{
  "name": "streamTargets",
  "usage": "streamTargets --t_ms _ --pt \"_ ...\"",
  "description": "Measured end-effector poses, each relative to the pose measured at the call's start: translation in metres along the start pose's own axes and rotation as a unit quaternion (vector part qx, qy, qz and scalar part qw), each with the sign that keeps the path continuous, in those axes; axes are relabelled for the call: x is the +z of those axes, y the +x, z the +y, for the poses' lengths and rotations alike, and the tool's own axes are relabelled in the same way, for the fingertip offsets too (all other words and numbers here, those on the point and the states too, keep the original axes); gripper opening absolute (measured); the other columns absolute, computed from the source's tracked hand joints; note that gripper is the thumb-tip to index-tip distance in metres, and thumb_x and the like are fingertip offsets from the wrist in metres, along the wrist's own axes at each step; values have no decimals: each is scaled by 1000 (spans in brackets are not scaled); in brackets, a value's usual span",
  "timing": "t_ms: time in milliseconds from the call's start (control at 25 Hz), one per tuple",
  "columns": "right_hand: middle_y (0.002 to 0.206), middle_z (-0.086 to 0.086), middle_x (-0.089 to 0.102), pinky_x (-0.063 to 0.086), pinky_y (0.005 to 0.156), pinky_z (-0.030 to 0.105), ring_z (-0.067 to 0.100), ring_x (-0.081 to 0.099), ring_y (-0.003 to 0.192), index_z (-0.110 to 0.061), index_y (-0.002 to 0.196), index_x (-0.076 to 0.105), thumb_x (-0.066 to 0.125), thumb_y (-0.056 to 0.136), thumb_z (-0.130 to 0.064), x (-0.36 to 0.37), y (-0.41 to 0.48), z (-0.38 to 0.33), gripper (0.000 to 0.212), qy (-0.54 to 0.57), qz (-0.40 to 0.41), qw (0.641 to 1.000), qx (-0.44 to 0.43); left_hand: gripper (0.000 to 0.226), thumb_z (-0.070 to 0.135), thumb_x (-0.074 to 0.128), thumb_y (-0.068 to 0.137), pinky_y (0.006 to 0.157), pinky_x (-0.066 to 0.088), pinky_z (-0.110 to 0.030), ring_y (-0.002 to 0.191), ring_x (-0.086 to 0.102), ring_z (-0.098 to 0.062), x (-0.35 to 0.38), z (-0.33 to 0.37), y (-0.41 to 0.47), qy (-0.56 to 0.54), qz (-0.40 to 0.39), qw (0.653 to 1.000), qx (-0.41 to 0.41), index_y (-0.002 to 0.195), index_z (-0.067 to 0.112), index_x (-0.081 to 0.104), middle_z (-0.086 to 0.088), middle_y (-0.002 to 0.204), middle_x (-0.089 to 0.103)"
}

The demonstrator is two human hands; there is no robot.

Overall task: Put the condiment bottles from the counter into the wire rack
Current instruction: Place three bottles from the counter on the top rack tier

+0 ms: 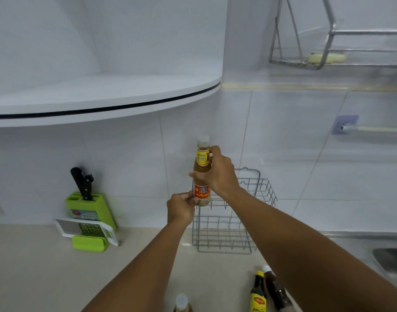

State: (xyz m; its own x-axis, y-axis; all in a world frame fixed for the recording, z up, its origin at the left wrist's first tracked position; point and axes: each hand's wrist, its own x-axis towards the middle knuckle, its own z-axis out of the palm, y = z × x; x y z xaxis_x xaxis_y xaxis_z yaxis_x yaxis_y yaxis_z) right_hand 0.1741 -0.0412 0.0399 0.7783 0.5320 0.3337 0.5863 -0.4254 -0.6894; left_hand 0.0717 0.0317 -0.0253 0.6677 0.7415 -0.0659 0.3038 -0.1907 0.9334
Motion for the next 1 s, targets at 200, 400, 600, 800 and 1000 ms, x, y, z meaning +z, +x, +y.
streamTargets --t_ms 200,400,600,800,1000 --pt "121 2 64 56 87 29 21 64 107 -16 135 48 94 69 -37 -10 -7 14 82 75 -80 994 -2 32 22 59 95 97 50 -31 112 65 -24 -3 2 -8 32 -7 999 25 126 19 66 -5 119 72" --pt "108 -2 55 49 81 27 11 53 93 -20 128 55 78 85 -39 -20 -64 68 52 33 39 999 15 38 23 59 92 96 47 -30 116 62 -23 -3 3 -21 73 -32 996 31 130 28 61 -1 125 68" --pt "89 -2 62 45 72 31 23 63 85 -21 102 59 61 88 -28 -11 -154 140 15 -53 13 987 150 49 15 58 92 97 42 -29 124 56 -30 5 2 -28 83 -49 995 22 140 20 50 -6 138 59" --pt "138 17 53 49 98 42 37 56 125 -6 139 42 63 88 -39 26 -235 189 65 -191 -172 896 363 57 20 60 89 94 37 -28 130 50 -26 11 -6 -23 83 -67 994 17 143 25 44 -2 145 52" --pt "135 17 55 51 94 41 36 60 120 -3 153 21 65 87 -38 58 -269 214 87 -176 -158 893 384 68 13 58 94 105 32 -32 141 37 -21 8 -17 -18 53 -106 993 3 152 27 27 5 157 34"
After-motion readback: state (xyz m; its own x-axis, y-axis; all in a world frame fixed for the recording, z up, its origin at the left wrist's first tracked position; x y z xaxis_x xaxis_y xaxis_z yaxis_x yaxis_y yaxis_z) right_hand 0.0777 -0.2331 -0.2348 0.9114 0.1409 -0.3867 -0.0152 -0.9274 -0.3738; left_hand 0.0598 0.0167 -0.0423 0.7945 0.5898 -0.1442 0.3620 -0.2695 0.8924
